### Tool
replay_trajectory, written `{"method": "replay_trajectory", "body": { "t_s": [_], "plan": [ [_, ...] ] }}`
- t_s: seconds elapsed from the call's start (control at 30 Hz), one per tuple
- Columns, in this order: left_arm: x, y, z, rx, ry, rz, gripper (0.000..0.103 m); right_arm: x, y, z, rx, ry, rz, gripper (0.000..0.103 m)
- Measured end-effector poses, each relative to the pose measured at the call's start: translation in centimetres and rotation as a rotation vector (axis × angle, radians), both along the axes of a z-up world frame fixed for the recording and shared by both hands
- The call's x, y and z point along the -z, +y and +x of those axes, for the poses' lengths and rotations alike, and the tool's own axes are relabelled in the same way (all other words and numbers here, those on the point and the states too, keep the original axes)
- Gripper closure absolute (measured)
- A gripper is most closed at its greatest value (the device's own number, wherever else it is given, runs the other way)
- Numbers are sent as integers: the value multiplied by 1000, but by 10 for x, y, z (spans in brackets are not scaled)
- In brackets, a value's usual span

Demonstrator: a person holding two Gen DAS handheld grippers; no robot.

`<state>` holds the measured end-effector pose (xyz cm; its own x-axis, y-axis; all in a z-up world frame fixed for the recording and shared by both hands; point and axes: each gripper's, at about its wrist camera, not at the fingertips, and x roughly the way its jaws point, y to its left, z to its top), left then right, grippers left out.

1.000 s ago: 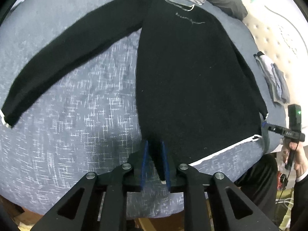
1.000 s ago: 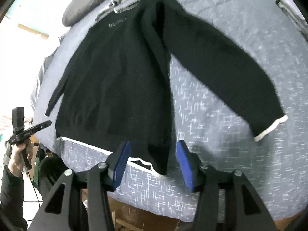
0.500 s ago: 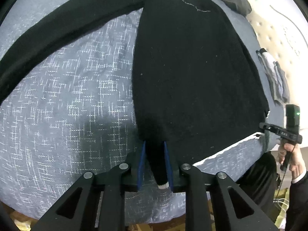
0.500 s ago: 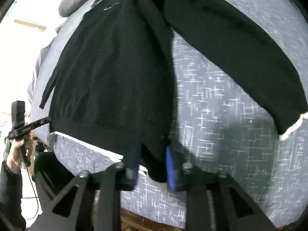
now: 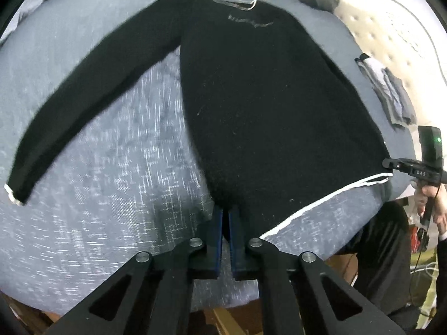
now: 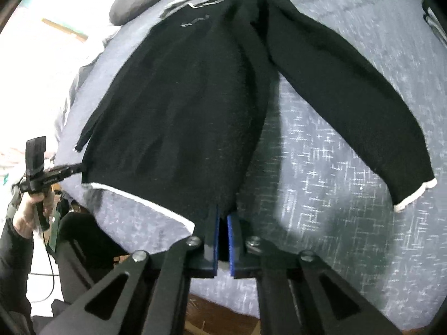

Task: Fold clothes
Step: 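Pull the hem taut with both grippers to straighten the sweater body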

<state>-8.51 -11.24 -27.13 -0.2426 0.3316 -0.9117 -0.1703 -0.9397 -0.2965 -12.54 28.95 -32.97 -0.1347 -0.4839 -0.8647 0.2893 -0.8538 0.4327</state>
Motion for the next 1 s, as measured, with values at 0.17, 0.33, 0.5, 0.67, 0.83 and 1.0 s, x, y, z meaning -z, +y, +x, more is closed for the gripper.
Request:
{"method": "replay_trajectory", "body": {
  "t_s": [0.17,0.33,0.5,0.67,0.83,1.0],
  "plan": [
    [-7,-16,11,2,12,-16,100,-11,-1,9,-22,11,16,99],
    [17,-21,10,-28,-32,-9,100,13,-14,20,-39,-33,76,99],
    [31,-18,15,-29,-54,-21,100,33,-13,21,-17,-65,99,99],
    [37,-21,13,-39,-74,-16,99,36,-5,20,-10,-73,60,99],
    [20,-34,14,-76,-50,25,97,19,9,16,4,-50,-4,95],
    [-8,-47,14,-117,1,43,97,0,35,9,37,-19,-44,87]
  ]
}}
